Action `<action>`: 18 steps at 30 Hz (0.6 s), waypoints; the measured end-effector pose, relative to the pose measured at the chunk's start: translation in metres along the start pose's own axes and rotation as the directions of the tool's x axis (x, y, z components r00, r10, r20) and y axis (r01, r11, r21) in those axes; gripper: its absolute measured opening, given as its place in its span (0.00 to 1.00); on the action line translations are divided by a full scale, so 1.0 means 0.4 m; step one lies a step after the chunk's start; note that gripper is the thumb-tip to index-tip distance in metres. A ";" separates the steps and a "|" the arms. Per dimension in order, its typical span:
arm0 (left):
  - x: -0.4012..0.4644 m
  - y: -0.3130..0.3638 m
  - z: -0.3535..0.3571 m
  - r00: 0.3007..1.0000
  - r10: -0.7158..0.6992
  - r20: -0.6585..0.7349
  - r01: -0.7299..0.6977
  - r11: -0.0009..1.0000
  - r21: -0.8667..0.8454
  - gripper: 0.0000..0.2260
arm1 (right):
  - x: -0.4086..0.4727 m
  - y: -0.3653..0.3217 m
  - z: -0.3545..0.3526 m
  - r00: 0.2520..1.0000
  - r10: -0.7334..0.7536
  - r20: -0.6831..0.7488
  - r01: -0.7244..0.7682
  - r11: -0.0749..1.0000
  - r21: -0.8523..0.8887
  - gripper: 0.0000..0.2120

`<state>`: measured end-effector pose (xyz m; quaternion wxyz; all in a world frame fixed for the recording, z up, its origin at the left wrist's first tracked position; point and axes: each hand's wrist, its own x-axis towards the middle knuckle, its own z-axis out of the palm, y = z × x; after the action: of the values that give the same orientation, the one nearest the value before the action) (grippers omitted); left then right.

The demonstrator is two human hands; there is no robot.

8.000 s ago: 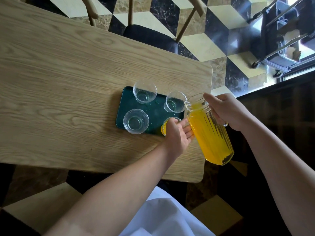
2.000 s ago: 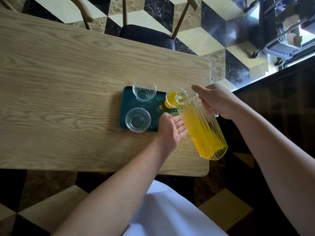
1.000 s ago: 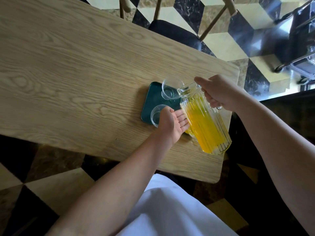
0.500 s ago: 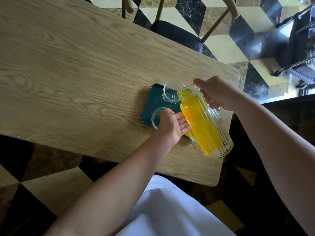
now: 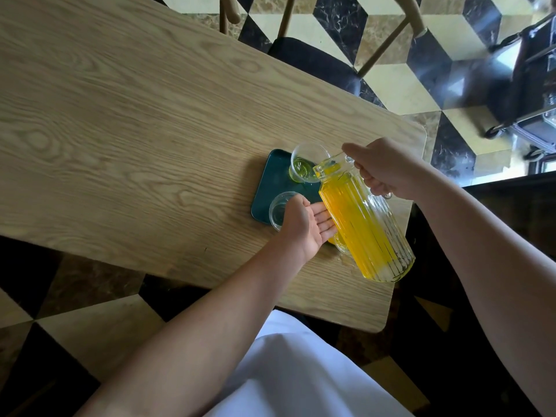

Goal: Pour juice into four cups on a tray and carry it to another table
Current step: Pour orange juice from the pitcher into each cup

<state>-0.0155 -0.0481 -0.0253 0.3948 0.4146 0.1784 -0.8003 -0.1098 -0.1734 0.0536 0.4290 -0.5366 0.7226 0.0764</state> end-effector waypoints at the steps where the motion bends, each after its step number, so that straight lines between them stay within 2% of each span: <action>1: 0.000 0.000 0.000 1.000 -0.003 0.003 0.003 1.000 0.003 0.27 | 0.001 0.000 0.000 1.000 -0.001 0.002 0.001 1.000 -0.002 0.20; 18: -0.007 0.004 0.006 1.000 -0.021 -0.008 0.021 1.000 -0.022 0.27 | 0.003 -0.011 0.000 1.000 0.005 0.016 -0.005 0.999 -0.041 0.21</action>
<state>-0.0145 -0.0493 -0.0217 0.3902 0.4114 0.1933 -0.8007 -0.1063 -0.1759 0.0544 0.4235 -0.5429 0.7187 0.0969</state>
